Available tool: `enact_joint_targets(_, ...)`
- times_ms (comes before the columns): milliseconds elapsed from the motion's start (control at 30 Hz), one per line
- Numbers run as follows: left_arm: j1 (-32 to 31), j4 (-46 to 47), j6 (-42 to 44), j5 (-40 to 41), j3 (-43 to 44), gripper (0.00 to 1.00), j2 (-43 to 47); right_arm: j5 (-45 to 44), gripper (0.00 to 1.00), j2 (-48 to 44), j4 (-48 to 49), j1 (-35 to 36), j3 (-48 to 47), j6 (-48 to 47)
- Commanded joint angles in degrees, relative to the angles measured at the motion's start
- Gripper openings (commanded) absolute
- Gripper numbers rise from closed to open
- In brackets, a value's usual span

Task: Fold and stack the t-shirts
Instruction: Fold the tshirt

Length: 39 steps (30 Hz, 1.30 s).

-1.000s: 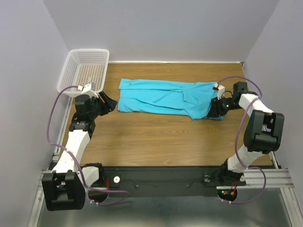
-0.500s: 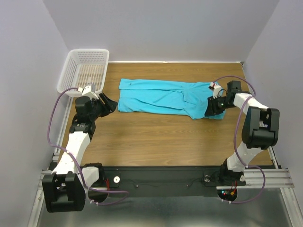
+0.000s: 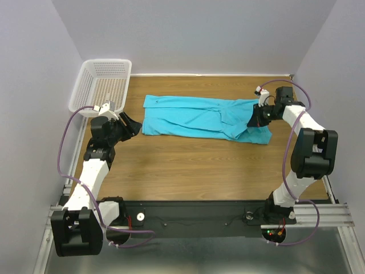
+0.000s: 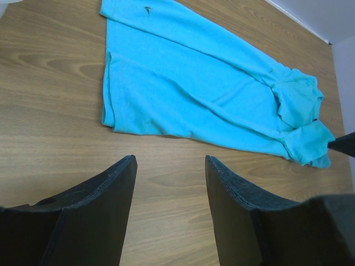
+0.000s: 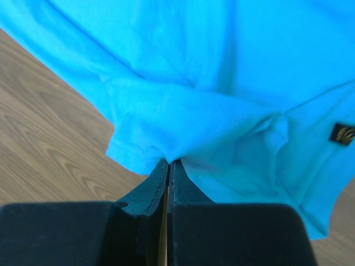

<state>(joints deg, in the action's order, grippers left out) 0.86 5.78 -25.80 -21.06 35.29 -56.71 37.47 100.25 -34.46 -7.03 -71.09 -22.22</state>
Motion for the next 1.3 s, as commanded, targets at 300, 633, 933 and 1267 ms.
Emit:
enact_joint_targets(300, 0.46, 2.83, 0.05, -2.06, 0.92, 0.63, -0.51, -1.50, 0.06, 14.79, 3.34, 0.52, -21.36, 15.17)
enact_joint_targets(633, 0.54, 3.54, -0.30, -3.02, 0.84, 0.63, -1.48, -8.20, 0.47, 18.41, 14.14, 0.52, -28.93, 29.95)
enact_joint_targets(933, 0.54, 3.89, 0.14, -3.99, 0.57, 0.63, -1.91, 9.54, 0.45, 10.41, 4.51, 0.70, -20.25, -2.25)
enact_joint_targets(1267, 0.63, 4.33, 0.14, -4.69, 0.13, 0.63, -2.27, 1.65, 0.18, 12.43, -3.34, 4.82, -15.57, -7.14)
